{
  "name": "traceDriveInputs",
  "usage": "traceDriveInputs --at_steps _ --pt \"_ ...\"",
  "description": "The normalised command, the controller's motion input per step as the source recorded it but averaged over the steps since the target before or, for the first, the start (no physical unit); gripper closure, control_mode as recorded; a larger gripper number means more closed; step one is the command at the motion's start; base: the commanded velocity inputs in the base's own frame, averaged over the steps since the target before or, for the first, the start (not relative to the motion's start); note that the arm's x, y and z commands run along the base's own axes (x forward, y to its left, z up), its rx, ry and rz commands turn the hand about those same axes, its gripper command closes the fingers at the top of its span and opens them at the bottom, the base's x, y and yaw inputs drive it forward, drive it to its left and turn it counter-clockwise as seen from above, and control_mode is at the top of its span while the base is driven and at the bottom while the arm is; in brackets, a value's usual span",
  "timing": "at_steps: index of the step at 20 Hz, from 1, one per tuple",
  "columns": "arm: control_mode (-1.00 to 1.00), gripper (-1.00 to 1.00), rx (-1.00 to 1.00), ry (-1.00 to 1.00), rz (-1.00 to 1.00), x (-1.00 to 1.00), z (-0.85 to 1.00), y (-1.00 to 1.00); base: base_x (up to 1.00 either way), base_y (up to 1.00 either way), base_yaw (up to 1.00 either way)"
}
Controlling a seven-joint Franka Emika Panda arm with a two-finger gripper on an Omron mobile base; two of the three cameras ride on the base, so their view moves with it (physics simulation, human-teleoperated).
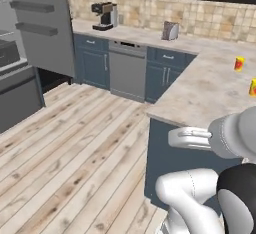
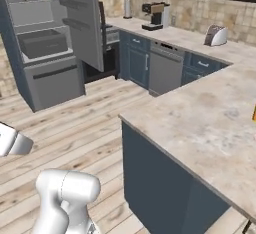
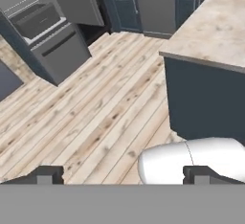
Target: Gather the corn and avocado from the fridge and place them on a tray on the dining counter. Then gather the chicken drumsticks from the fridge and place them on the other tray.
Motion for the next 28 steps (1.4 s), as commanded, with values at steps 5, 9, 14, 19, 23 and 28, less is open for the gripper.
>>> traceDriveInputs --at_steps 5,9,14,19,23,28 --pt "1.0 -1.0 0.0 0.0 0.0 0.0 0.0 0.0 0.73 1.0 0.0" --pt "1.0 -1.0 0.0 0.0 0.0 0.0 0.0 0.0 0.79 1.0 0.0" --pt "1.0 -1.0 0.0 0.0 0.0 0.0 0.0 0.0 0.83 1.0 0.0" --pt "1.0 -1.0 0.0 0.0 0.0 0.0 0.0 0.0 0.98 0.98 0.03" --pt "1.0 -1.0 0.0 0.0 0.0 0.0 0.0 0.0 1.0 0.61 0.16" --pt "1.0 -1.0 0.0 0.0 0.0 0.0 0.0 0.0 1.0 0.35 0.24"
